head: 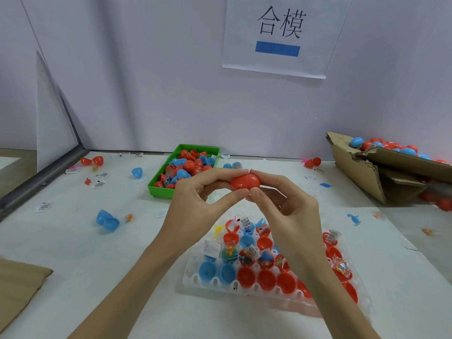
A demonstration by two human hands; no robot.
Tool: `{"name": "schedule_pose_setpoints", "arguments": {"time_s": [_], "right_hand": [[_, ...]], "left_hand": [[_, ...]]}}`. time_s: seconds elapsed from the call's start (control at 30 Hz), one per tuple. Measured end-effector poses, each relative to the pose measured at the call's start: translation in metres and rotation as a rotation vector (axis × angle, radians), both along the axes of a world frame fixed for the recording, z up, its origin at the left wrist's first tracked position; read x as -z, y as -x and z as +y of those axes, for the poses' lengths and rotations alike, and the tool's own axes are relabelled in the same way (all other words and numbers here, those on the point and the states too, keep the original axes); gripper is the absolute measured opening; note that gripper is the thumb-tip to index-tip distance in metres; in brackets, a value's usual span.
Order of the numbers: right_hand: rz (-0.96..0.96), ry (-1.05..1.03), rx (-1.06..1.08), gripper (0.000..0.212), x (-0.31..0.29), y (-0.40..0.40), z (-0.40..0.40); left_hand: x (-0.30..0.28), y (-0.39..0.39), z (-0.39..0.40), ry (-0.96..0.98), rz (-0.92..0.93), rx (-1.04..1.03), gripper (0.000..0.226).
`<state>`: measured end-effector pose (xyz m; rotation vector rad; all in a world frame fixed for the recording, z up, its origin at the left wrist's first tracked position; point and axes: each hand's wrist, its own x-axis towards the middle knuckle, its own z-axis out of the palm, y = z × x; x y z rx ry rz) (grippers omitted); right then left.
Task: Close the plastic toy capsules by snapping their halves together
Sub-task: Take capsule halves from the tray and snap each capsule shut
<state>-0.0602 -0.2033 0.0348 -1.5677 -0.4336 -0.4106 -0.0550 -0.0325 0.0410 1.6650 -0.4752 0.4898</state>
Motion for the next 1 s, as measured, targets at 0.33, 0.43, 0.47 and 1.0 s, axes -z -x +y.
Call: {"name": "schedule_pose_setpoints", "arguments": {"time_s": [0.33,0.43,0.47,1.0], "right_hand": [[0.417,-0.23,-0.195,0.031,-0.003,0.002,-0.005],[0.529,-0.342,-0.224,0.026,-0.004,0.002,-0.004],[0.548,-0.367,-0.22,0.025,-0.003,0.001,-0.003],[0.778,-0.666,-0.811,0.044,-0.004,0.002,0.0]], "left_hand": [[0.012,-0.008,0.0,-0.346,-0.282,-0.239,0.039],[0.017,-0.009,-0.004,-0.414,-0.292,-0.272,0.04],[0.018,-0.008,-0.006,-0.413,-0.287,-0.264,0.04],[0.015,-0.003,-0.004,-0.337,-0.147,-0.036,0.038]]}}
